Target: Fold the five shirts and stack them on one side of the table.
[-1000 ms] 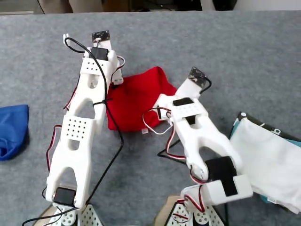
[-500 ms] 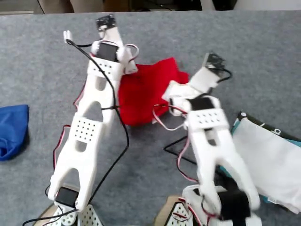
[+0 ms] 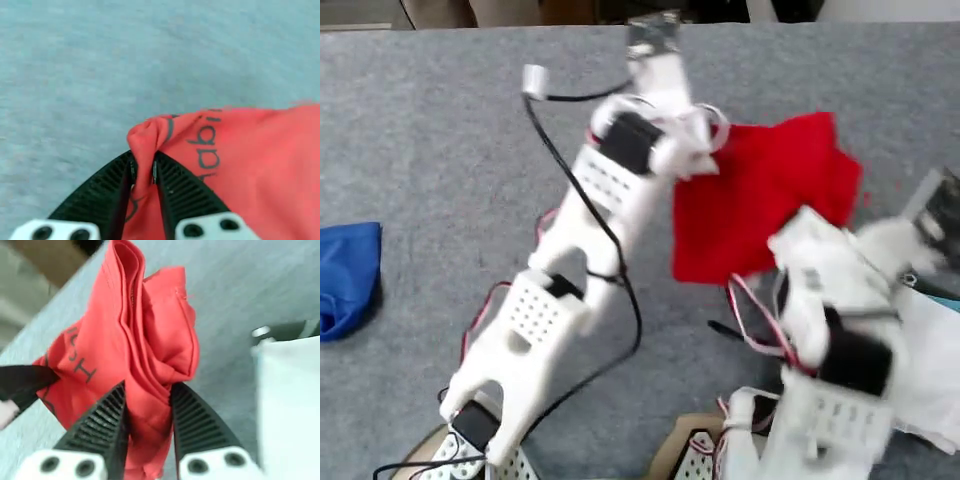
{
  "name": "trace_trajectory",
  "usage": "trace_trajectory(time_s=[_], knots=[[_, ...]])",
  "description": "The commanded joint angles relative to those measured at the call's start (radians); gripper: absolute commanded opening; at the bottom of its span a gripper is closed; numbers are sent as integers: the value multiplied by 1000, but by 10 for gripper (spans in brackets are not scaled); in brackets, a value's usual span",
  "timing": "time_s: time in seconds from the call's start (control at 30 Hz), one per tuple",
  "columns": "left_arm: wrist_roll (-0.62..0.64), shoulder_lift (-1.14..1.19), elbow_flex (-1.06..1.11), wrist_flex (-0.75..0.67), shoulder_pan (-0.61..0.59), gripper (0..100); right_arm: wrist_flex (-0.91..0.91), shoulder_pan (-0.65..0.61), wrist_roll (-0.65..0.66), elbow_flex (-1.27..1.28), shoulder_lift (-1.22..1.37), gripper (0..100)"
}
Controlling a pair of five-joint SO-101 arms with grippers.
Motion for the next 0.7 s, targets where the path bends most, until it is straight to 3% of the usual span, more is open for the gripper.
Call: trace_trajectory(time_s=[0.0, 0.27, 0.67], knots=[[9, -81, -48, -17, 133, 18, 20, 173, 63, 39, -174, 5], [9, -58, 11, -247, 324, 18, 18, 544, 207, 268, -443, 5], [5, -30, 187, -436, 391, 18, 26, 750, 255, 337, -311, 4]])
